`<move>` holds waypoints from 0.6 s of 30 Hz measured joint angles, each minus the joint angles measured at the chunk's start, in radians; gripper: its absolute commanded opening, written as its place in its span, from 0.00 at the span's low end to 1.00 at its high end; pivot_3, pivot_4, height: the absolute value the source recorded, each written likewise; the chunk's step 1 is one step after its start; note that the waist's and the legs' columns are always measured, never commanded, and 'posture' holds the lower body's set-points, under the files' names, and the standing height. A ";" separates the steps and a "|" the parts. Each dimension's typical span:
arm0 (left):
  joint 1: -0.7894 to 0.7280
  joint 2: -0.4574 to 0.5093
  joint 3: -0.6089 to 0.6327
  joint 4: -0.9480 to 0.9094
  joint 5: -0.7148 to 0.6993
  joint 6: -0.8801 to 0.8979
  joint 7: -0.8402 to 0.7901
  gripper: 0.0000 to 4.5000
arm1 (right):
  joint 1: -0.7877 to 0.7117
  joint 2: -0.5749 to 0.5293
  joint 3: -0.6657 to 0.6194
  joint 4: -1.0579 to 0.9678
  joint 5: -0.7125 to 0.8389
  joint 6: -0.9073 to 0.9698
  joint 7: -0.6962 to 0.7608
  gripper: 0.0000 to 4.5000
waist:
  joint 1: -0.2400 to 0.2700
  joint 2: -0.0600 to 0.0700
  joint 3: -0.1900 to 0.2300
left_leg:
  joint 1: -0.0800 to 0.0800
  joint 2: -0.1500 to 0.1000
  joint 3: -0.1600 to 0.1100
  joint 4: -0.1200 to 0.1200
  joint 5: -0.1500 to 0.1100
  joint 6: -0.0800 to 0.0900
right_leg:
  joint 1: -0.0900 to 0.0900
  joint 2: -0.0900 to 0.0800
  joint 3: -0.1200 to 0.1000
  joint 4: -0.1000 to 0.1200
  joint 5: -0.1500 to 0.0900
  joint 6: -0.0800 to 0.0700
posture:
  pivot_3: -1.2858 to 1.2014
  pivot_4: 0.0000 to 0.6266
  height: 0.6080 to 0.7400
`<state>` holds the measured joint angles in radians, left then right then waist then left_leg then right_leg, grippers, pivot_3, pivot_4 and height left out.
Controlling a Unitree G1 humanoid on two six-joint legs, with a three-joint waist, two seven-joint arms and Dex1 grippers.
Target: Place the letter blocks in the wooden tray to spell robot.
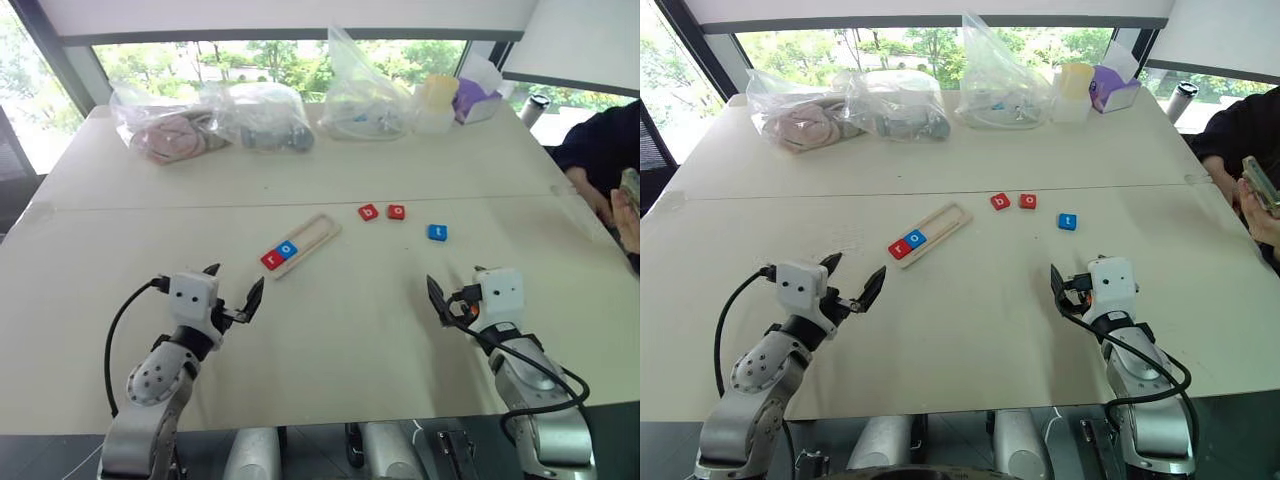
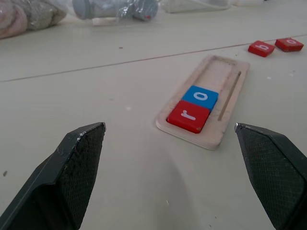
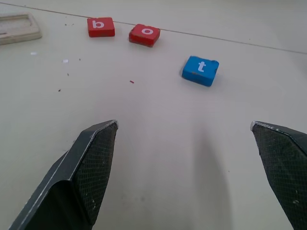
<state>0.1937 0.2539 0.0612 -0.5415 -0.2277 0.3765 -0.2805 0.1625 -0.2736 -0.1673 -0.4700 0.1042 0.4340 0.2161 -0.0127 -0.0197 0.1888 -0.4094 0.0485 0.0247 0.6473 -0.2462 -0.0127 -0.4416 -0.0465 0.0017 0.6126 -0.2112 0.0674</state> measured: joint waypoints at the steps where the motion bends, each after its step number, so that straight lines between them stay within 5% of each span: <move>1: 0.000 0.000 0.000 0.000 0.000 0.001 0.000 0.99 | 0.001 0.000 0.000 0.000 0.000 0.001 0.000 1.00 | 0.000 0.000 0.000 | 0.000 0.000 0.000 0.000 0.000 0.000 | 0.000 0.000 0.000 0.000 0.000 0.000 | 0.52 0.24 1.00; 18: -0.042 0.029 0.000 -0.028 -0.047 0.095 -0.018 0.99 | -0.042 0.009 0.064 0.033 -0.002 -0.024 0.028 1.00 | 0.000 0.000 0.000 | 0.000 0.000 0.000 0.000 0.000 0.000 | 0.000 0.000 0.000 0.000 0.000 0.000 | 0.52 0.24 1.00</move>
<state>0.1513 0.2825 0.0612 -0.5697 -0.2746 0.4713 -0.2982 0.1201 -0.2650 -0.1033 -0.4368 0.1025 0.4104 0.2437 -0.0127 -0.0196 0.1887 -0.4092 0.0484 0.0247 0.6477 -0.2462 -0.0127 -0.4414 -0.0464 0.0017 0.6128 -0.2111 0.0673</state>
